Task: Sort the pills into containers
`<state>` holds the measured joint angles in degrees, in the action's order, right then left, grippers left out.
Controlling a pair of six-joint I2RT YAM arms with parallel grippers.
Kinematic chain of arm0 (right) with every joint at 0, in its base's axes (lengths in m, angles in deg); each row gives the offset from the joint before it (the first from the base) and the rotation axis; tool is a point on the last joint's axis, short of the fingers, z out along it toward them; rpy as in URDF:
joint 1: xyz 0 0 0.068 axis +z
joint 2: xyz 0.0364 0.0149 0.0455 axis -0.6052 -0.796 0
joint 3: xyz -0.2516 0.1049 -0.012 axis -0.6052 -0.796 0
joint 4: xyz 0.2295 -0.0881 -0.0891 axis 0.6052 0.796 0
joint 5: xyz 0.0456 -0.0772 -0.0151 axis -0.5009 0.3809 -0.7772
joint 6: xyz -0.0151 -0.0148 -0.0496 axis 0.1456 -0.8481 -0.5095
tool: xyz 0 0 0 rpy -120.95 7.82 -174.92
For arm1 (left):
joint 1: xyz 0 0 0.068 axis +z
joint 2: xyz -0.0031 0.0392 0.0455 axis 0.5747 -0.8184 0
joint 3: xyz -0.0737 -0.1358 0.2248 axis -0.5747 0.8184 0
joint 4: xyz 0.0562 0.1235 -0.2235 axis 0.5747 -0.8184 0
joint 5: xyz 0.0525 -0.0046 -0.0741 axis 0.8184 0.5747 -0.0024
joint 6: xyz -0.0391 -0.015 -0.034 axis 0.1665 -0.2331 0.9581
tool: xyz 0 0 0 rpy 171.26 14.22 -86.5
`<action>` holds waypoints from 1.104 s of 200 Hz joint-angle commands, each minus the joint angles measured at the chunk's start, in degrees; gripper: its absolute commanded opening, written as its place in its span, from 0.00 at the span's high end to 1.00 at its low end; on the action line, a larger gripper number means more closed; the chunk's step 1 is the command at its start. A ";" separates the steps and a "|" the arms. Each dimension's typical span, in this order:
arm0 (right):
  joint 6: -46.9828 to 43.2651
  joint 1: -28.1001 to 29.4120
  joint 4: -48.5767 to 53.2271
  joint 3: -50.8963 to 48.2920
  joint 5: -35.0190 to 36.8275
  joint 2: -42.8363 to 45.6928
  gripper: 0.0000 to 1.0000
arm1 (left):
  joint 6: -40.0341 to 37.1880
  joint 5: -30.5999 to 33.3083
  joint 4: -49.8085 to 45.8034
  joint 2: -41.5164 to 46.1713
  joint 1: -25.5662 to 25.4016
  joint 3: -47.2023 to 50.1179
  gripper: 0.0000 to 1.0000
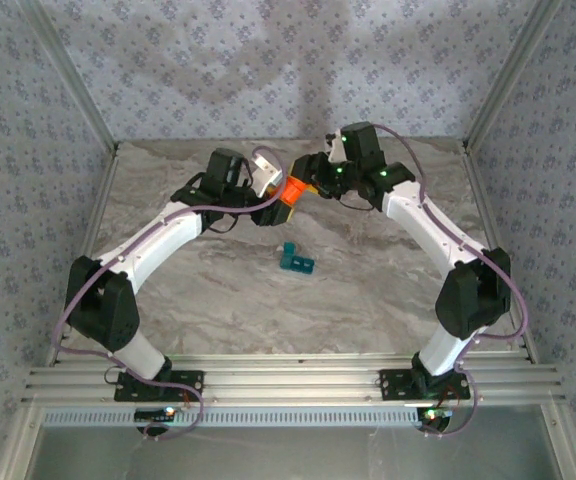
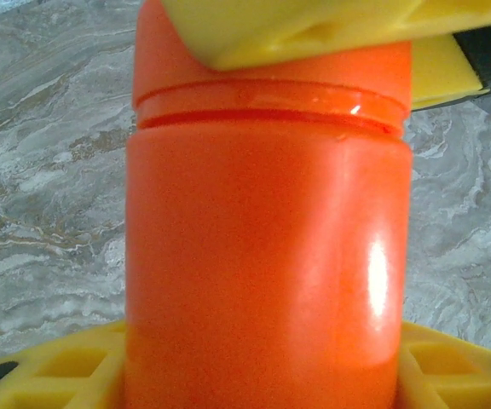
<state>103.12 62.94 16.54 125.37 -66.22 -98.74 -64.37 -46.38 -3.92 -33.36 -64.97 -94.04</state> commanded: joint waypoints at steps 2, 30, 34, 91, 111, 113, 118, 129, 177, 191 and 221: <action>-7.89 -0.61 -3.77 -2.27 -5.41 0.96 0.58 | 1.75 -3.66 3.19 0.42 0.64 -2.01 1.00; -17.50 -2.37 -6.89 -4.46 -10.39 1.58 0.58 | 5.73 -9.30 4.71 0.60 2.25 -2.63 1.00; -18.30 -2.60 -7.04 -4.54 -11.05 1.52 0.58 | 6.24 -9.95 4.91 0.60 2.44 -2.78 1.00; -15.87 -5.01 -9.08 -3.70 -12.80 1.90 0.30 | 4.53 -8.98 2.50 0.88 3.00 -3.71 1.00; -12.63 -5.74 -8.58 -3.57 -11.26 3.50 0.24 | 2.67 -6.88 1.18 0.63 2.90 -3.70 1.00; -12.30 -5.74 -8.61 -3.62 -11.04 3.68 0.23 | 2.54 -6.62 1.03 0.57 2.90 -3.74 1.00; -12.05 -5.81 -8.11 -3.69 -10.14 4.09 0.23 | 1.96 -6.06 0.67 0.51 2.91 -3.78 1.00; -9.00 -5.67 -8.28 -4.21 -9.00 5.01 0.22 | 0.96 -4.59 0.04 0.43 2.91 -3.86 1.00; 5.59 -4.04 -8.06 -7.93 5.92 7.40 0.22 | -3.96 1.05 -1.84 0.16 2.73 -3.60 1.00; 8.80 -3.16 -7.46 -8.16 10.23 7.57 0.21 | -4.33 1.69 -2.38 -0.01 2.73 -3.61 1.00; 10.86 -1.77 -7.13 -7.04 12.53 5.74 0.20 | -5.27 1.71 -1.95 -0.18 2.47 -2.90 1.00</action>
<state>108.93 60.14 8.83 117.83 -59.03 -92.29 -67.15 -45.24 -5.80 -33.66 -62.45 -95.75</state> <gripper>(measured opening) 0.798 0.535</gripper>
